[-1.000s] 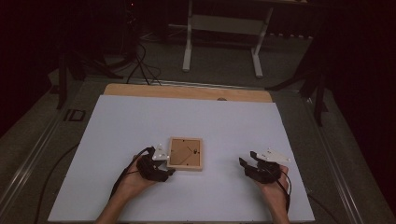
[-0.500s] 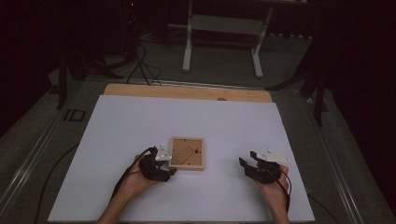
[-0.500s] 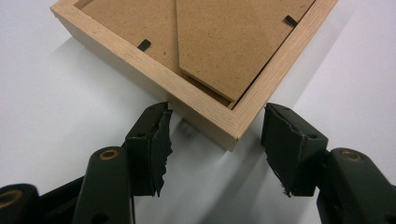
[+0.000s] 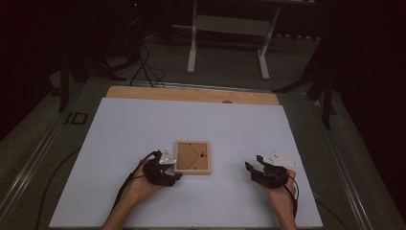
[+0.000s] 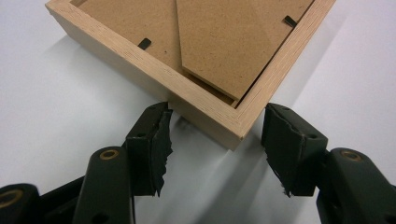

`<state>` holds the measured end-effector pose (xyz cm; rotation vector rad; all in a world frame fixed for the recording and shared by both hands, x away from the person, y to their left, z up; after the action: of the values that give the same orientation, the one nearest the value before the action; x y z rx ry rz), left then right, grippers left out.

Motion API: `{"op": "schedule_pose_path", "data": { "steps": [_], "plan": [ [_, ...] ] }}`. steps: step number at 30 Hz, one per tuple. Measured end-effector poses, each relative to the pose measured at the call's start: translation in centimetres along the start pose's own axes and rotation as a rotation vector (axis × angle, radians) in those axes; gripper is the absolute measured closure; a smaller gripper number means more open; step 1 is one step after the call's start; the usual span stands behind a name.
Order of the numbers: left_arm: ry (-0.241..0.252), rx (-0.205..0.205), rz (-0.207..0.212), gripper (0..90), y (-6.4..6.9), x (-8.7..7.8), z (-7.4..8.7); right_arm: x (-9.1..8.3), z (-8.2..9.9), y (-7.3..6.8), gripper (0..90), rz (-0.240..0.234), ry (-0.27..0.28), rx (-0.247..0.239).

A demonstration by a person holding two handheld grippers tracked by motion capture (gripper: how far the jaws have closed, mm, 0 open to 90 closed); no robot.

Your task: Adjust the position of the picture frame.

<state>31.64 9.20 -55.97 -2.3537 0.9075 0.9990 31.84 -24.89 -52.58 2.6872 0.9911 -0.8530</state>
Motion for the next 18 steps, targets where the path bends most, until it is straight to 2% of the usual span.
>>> {"op": "schedule_pose_path", "data": {
  "steps": [7, 18],
  "plan": [
    [-0.003, -0.009, 0.003, 43.9, -0.1, -0.2, 0.1, 0.0, 0.0, 0.0, 44.7, -0.003, -0.001, 0.000],
    [0.051, -0.043, 0.026, 41.9, -0.2, -2.3, 0.3, 0.0, 0.0, 0.0, 44.2, -0.005, -0.001, -0.003]
  ]
}}
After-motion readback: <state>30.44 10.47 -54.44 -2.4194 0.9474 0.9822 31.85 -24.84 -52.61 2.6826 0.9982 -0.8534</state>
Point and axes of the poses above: each handheld gripper's, and its own axes: x roughly forward along the jaws, z roughly out of its underside, y roughly to its right, the point moved 4 cm from there along x, roughly forward along the jaws, and after that the axes turned 9 degrees about -z, right-handed, at the moved point
